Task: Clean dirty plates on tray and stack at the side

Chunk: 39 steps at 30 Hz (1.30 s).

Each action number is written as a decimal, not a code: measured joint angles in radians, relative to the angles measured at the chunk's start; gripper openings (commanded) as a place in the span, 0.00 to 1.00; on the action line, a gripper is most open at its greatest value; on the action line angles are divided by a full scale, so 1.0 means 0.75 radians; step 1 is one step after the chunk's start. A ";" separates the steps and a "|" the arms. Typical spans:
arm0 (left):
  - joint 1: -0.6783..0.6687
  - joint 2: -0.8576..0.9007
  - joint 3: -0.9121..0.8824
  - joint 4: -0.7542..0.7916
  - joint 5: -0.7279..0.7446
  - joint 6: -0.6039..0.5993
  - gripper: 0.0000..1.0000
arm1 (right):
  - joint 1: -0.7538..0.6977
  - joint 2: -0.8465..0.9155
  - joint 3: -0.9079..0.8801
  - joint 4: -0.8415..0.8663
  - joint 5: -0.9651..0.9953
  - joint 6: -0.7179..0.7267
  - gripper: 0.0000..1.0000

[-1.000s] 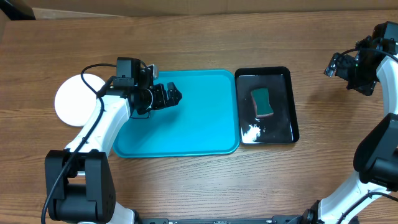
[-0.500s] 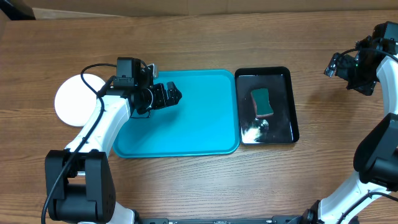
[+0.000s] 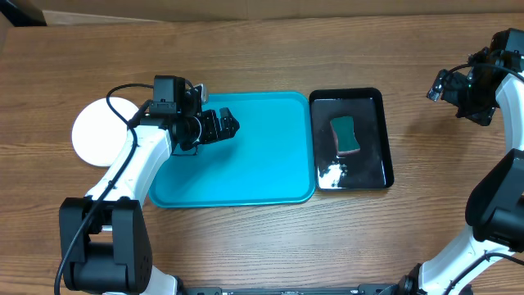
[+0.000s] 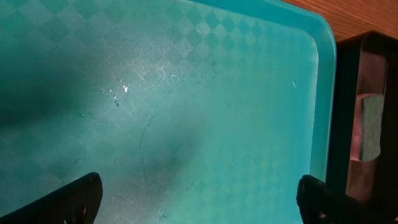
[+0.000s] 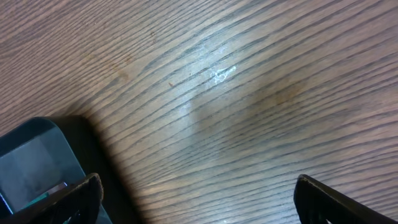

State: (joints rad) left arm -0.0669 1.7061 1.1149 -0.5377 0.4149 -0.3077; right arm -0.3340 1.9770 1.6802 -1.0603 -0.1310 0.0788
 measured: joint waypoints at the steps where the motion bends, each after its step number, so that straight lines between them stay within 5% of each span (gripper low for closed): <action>1: 0.000 0.000 0.000 -0.001 0.000 0.000 1.00 | 0.000 0.000 0.000 0.001 0.000 -0.001 1.00; 31: 0.000 0.000 0.000 0.000 0.000 0.000 1.00 | 0.001 -0.009 0.000 0.001 0.000 -0.001 1.00; 39: 0.000 0.000 0.000 0.001 0.000 0.000 1.00 | 0.032 -0.233 0.000 0.001 0.000 0.000 1.00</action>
State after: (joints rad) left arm -0.0669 1.7061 1.1149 -0.5373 0.4149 -0.3077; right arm -0.3099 1.8019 1.6802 -1.0599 -0.1310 0.0788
